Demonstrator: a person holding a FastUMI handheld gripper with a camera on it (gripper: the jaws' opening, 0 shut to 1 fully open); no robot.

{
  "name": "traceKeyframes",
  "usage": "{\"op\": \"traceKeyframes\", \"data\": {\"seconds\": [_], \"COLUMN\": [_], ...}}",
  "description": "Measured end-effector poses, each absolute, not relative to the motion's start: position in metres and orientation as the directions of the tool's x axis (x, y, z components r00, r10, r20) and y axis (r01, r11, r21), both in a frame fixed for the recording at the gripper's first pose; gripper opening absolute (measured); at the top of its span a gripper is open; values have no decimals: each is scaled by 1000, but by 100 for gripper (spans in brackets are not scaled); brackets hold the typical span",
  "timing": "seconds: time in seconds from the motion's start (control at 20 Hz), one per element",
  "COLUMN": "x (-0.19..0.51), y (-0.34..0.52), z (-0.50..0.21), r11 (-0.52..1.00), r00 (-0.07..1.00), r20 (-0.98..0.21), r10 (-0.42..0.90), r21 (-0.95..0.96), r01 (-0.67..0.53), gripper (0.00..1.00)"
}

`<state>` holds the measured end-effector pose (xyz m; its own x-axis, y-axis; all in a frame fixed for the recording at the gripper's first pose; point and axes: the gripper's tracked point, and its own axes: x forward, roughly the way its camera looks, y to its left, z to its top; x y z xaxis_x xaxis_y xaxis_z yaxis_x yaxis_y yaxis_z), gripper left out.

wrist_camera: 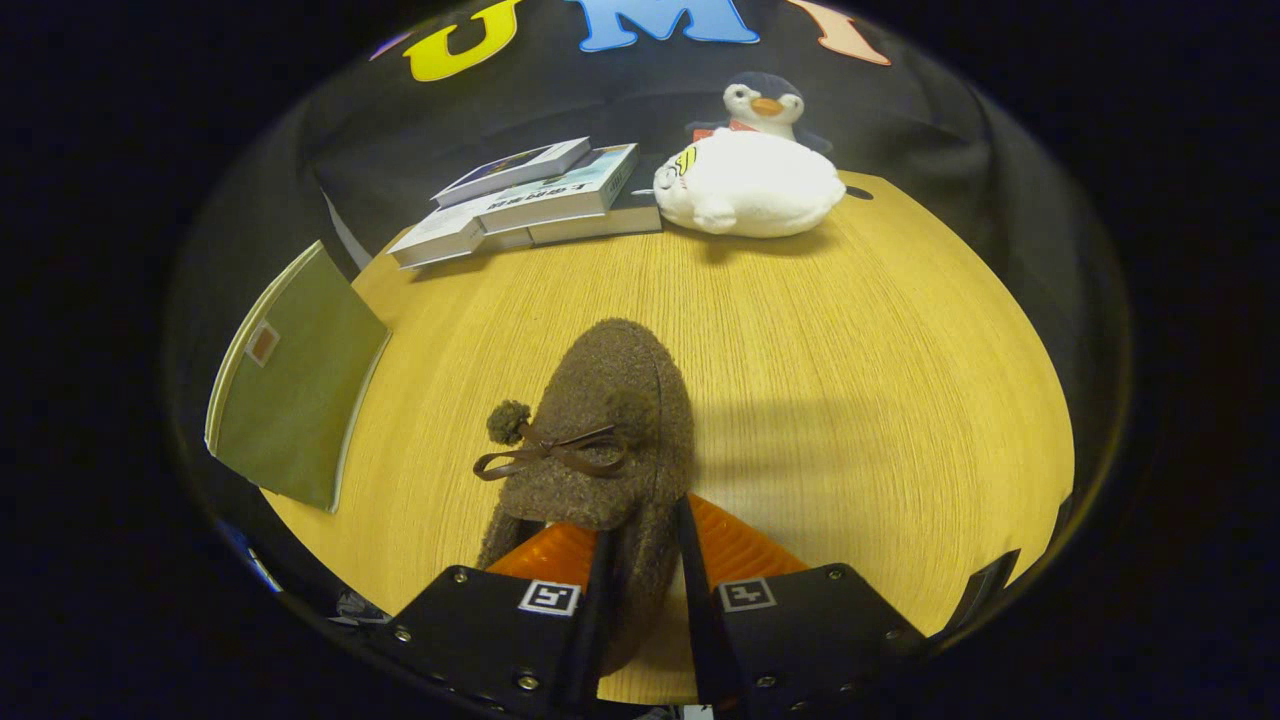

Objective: Open the storage box then place both shoes into the box .Put the left shoe in first, then the right shoe, with the right side of both shoes facing outward in a uniform manner.

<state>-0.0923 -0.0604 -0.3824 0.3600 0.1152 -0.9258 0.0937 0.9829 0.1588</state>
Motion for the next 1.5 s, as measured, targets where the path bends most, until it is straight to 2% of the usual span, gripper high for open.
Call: {"op": "traceKeyframes", "data": {"seconds": [0.05, 0.1, 0.2, 0.5, 1.5], "x": [-92, -91, -92, -79, -15], "y": [-60, -74, -73, -57, 51], "z": [-381, -380, -381, -361, -258], "r11": [984, 988, 981, 942, 933], "r00": [354, 359, 343, 361, 487], "r20": [-928, -931, -938, -923, -860], "r10": [115, 59, 55, 130, 151], "r21": [156, 106, 115, 228, 286], "r01": [91, 112, 157, 244, 216], "gripper": [36, 36, 2, 2, 2]}}
